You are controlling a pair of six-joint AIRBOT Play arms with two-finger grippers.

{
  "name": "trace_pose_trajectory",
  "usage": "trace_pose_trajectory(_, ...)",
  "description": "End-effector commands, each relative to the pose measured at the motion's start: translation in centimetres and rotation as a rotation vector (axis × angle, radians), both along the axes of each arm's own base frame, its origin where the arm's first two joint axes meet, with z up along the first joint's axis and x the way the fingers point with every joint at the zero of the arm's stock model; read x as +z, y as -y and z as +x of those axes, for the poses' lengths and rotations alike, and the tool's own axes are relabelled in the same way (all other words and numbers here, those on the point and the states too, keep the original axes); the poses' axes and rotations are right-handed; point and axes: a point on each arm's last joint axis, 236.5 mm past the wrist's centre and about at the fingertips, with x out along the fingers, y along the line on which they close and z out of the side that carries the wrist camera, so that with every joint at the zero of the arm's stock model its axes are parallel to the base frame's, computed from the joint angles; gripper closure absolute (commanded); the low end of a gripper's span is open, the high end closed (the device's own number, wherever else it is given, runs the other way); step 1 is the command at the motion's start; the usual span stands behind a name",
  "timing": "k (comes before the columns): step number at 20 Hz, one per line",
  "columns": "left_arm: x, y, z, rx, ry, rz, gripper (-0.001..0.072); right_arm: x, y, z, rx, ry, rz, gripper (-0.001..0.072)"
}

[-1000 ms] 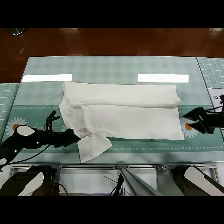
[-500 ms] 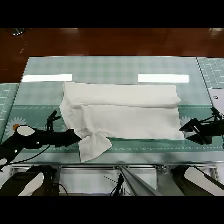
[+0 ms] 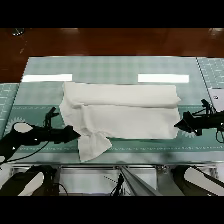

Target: Fold the shirts.

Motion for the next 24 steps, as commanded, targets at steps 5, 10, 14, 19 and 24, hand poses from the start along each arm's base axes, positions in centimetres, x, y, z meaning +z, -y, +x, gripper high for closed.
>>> trace_pose_trajectory(5, 8.5, -3.8, 9.0, 0.066, 0.242, 0.003, 0.0678, 3.7, 1.8, 4.0, 0.049, 0.138, -0.05, 0.069)
trace_pose_trajectory(10, 9.6, -4.5, 14.7, 0.084, 0.251, 0.008, 0.0678, 5.8, 2.8, 8.5, 0.007, 0.235, -0.025, 0.069)
trace_pose_trajectory(14, 8.3, -3.3, 19.7, 0.055, 0.204, -0.01, 0.0678, 5.5, 2.1, 12.9, 0.03, 0.288, 0.006, 0.069)
trace_pose_trajectory(19, 7.7, -2.9, 26.7, 0.089, 0.165, -0.039, 0.0678, 4.5, 3.3, 19.1, -0.02, 0.299, -0.009, 0.069)
trace_pose_trajectory(24, 4.5, -3.0, 28.5, 0.096, 0.097, -0.053, 0.0678, 2.3, 4.2, 22.4, -0.077, 0.292, 0.034, 0.0689)
